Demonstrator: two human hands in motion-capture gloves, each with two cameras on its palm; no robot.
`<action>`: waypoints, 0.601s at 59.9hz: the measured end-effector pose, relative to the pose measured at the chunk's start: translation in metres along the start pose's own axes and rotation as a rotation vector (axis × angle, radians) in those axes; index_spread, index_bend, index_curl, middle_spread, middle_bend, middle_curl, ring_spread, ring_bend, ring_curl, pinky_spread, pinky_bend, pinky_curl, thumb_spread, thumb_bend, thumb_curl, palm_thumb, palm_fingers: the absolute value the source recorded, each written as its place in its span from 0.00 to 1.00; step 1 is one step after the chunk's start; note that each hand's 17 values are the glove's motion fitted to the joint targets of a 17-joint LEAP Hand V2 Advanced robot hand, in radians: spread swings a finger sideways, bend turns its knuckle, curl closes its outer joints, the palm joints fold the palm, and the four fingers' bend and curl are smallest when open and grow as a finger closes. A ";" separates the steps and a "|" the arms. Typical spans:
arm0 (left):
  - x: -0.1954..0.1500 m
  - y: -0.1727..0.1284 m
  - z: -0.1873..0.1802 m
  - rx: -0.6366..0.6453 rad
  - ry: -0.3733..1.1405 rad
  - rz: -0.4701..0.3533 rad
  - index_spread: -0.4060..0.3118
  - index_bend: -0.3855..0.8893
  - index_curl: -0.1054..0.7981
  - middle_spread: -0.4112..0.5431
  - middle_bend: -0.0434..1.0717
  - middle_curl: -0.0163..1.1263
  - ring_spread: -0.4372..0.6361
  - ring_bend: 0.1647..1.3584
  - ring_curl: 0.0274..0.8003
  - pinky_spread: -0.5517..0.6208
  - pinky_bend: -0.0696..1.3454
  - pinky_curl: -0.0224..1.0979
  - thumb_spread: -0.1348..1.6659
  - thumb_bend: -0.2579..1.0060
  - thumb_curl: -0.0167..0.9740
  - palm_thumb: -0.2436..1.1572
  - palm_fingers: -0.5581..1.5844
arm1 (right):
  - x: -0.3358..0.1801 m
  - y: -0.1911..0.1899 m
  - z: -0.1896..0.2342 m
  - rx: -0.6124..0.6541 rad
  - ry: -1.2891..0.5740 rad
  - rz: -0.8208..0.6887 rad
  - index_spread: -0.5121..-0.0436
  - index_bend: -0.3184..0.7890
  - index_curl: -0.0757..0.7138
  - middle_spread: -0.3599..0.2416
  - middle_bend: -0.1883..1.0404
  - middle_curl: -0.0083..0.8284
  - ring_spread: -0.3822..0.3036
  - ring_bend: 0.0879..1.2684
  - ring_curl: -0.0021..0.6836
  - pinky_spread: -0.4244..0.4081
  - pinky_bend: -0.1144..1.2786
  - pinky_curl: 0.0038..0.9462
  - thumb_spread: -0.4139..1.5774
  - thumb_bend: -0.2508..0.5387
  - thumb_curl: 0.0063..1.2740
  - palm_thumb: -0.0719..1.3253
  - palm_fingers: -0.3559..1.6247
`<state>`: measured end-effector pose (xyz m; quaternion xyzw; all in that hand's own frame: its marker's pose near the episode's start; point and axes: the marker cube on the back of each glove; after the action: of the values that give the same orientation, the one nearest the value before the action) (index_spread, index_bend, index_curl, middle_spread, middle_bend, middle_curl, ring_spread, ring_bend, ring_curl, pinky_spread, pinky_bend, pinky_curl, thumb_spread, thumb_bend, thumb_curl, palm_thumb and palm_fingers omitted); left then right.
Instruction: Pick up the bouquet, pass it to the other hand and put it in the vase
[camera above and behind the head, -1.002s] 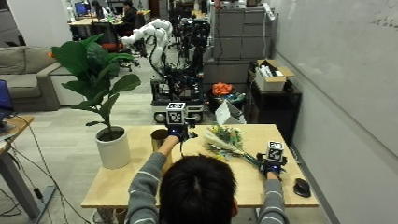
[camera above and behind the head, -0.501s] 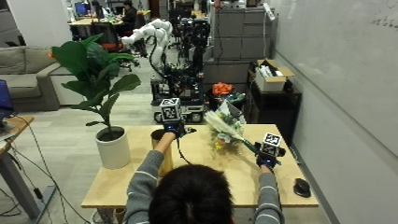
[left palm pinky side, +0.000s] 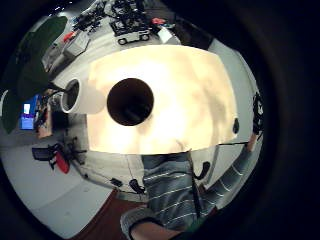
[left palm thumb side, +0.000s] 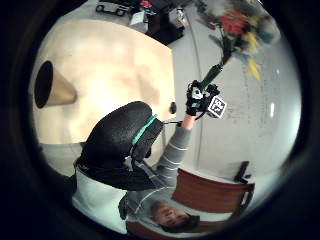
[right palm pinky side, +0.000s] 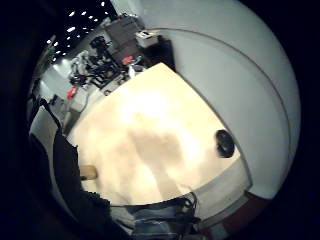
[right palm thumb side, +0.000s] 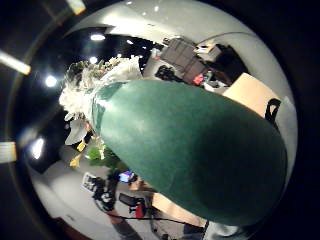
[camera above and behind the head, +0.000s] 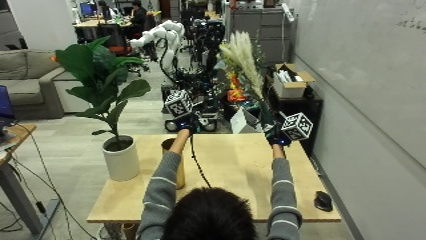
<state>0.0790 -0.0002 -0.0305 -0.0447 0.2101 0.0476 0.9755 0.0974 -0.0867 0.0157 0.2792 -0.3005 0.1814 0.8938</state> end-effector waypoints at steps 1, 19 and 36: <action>0.004 0.002 -0.002 -0.004 0.031 0.010 0.61 0.44 0.50 0.69 0.20 0.28 0.73 0.29 0.30 0.81 0.28 0.31 0.63 0.18 0.33 0.32 0.34 | -0.007 0.001 -0.002 0.000 -0.027 -0.003 0.65 0.88 0.93 0.34 0.88 0.81 0.29 0.79 0.86 0.23 0.64 0.59 0.77 0.36 0.39 0.82 0.89; 0.078 0.000 -0.007 0.015 0.595 0.157 0.60 0.43 0.50 0.64 0.21 0.30 0.69 0.28 0.30 0.79 0.24 0.31 0.63 0.19 0.33 0.34 0.38 | -0.088 0.044 0.020 -0.122 -0.501 -0.009 0.67 0.91 0.96 0.35 0.90 0.81 0.29 0.80 0.86 0.24 0.65 0.60 0.76 0.35 0.47 0.85 0.88; 0.129 -0.008 0.014 0.015 0.787 0.214 0.55 0.43 0.50 0.54 0.22 0.33 0.64 0.27 0.31 0.80 0.19 0.30 0.61 0.19 0.35 0.39 0.41 | -0.111 0.090 0.080 -0.275 -0.724 -0.097 0.67 0.92 0.97 0.35 0.91 0.80 0.30 0.81 0.85 0.24 0.66 0.60 0.76 0.32 0.53 0.85 0.88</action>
<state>0.2027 0.0027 -0.0710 -0.0300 0.5710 0.1266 0.8106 -0.0651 -0.0823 0.0331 0.2166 -0.6044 -0.0135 0.7665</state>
